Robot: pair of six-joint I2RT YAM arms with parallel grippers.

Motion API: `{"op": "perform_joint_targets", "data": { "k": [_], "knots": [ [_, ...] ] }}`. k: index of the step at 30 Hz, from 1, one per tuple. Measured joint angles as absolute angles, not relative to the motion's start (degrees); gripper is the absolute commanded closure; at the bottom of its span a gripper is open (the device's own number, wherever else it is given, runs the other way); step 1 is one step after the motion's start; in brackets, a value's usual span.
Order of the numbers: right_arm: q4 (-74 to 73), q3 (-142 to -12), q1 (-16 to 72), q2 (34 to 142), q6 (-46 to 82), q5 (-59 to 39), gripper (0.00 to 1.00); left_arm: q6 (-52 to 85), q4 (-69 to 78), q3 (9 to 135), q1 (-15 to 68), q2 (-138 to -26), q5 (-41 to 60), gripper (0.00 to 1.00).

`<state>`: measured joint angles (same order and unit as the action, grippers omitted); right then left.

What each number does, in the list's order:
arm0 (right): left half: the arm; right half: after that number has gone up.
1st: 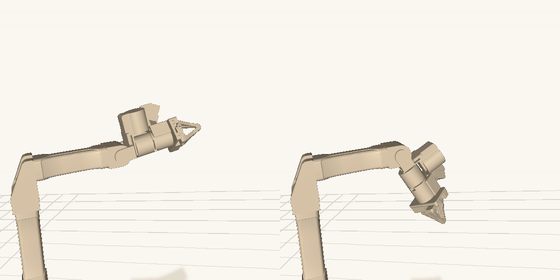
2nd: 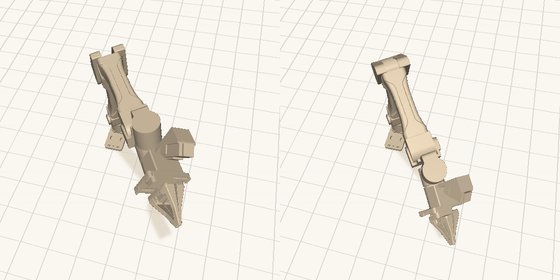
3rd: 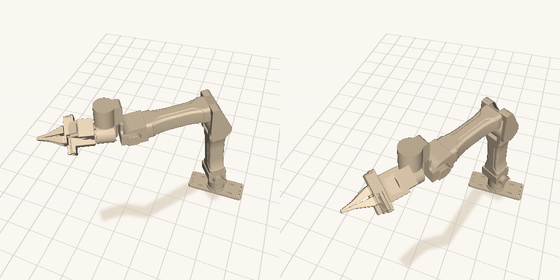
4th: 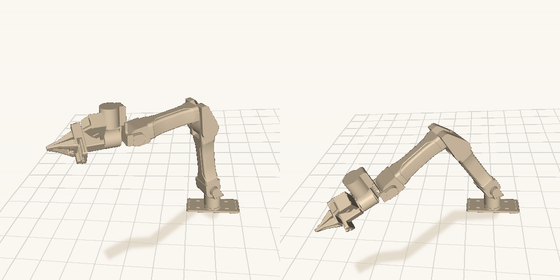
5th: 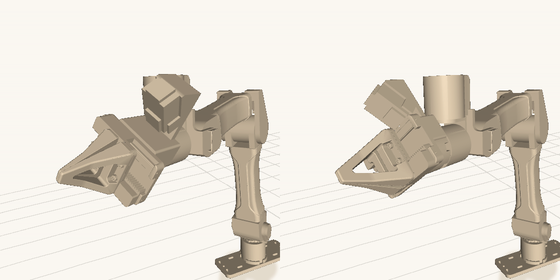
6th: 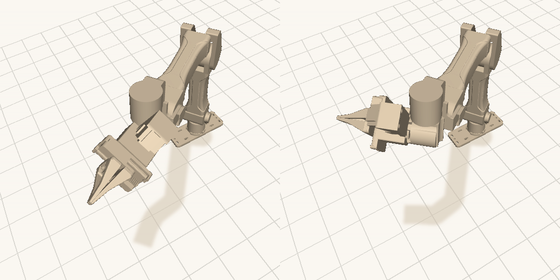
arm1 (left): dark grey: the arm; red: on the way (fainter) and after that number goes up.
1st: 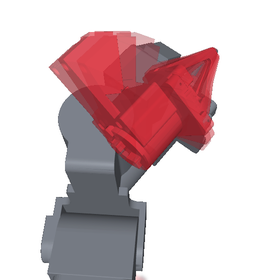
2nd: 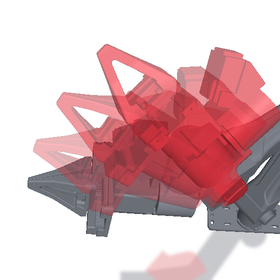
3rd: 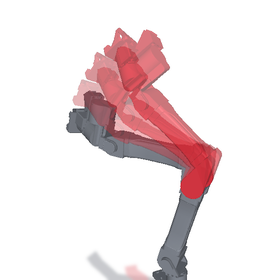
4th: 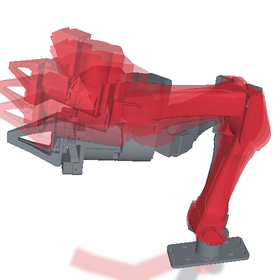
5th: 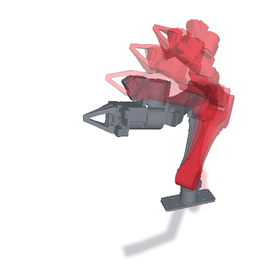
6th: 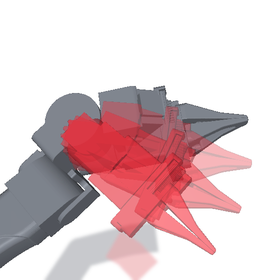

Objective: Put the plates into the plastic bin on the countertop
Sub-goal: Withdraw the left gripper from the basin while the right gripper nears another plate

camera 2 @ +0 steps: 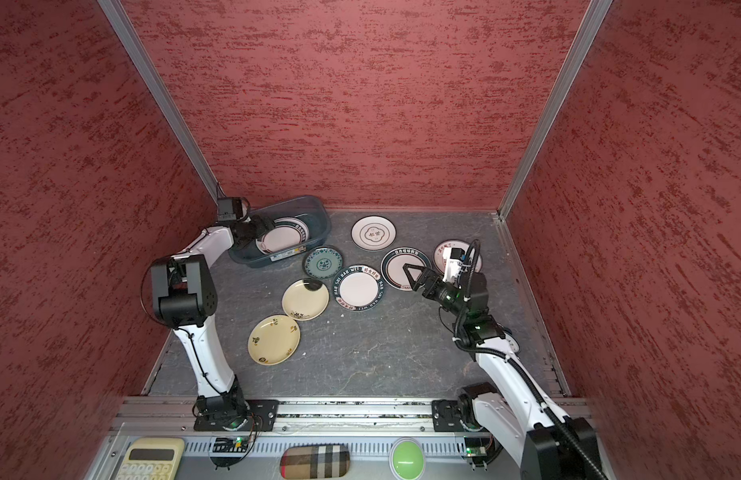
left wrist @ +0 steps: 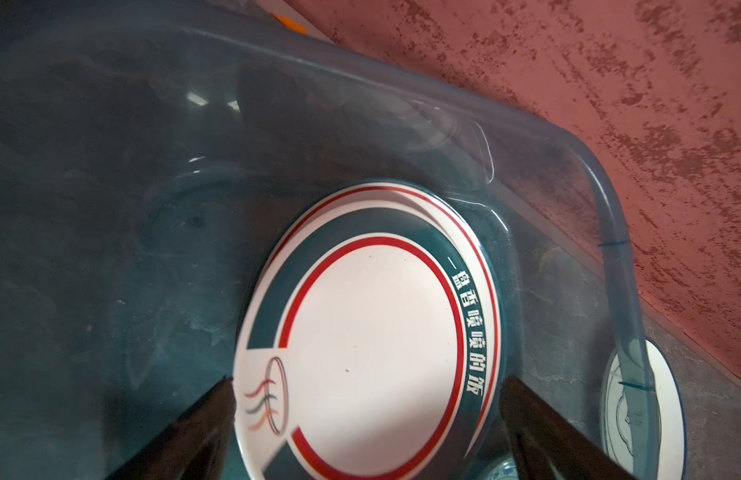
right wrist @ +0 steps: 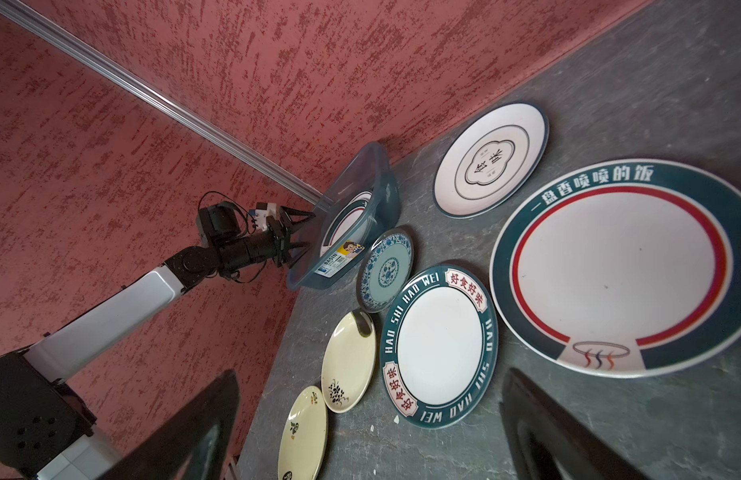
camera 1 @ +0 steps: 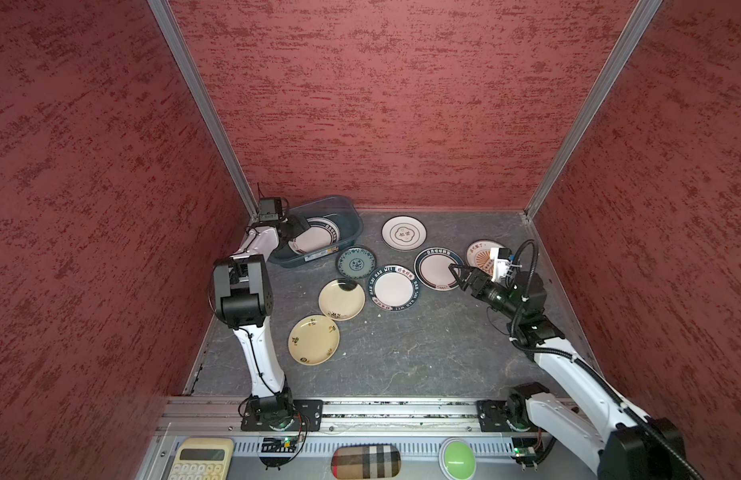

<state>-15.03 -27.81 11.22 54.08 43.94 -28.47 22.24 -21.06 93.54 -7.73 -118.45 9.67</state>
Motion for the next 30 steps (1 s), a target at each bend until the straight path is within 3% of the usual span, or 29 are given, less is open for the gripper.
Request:
{"op": "perform_joint_targets", "data": {
  "k": [12,16,30],
  "knots": [
    [-11.79,-28.84,11.22,54.48,40.97,-28.21,0.01,20.21,-23.83,96.01,-4.89,-118.56,4.95,0.01],
    [-9.08,-29.85,11.22,54.46,39.57,-27.66,0.01,19.38,-22.39,91.53,-3.92,-115.39,3.27,0.01],
    [-2.26,-30.37,11.22,54.83,36.67,-28.12,0.01,20.4,-15.49,62.98,3.92,-78.74,2.02,0.01]
  ]
}}
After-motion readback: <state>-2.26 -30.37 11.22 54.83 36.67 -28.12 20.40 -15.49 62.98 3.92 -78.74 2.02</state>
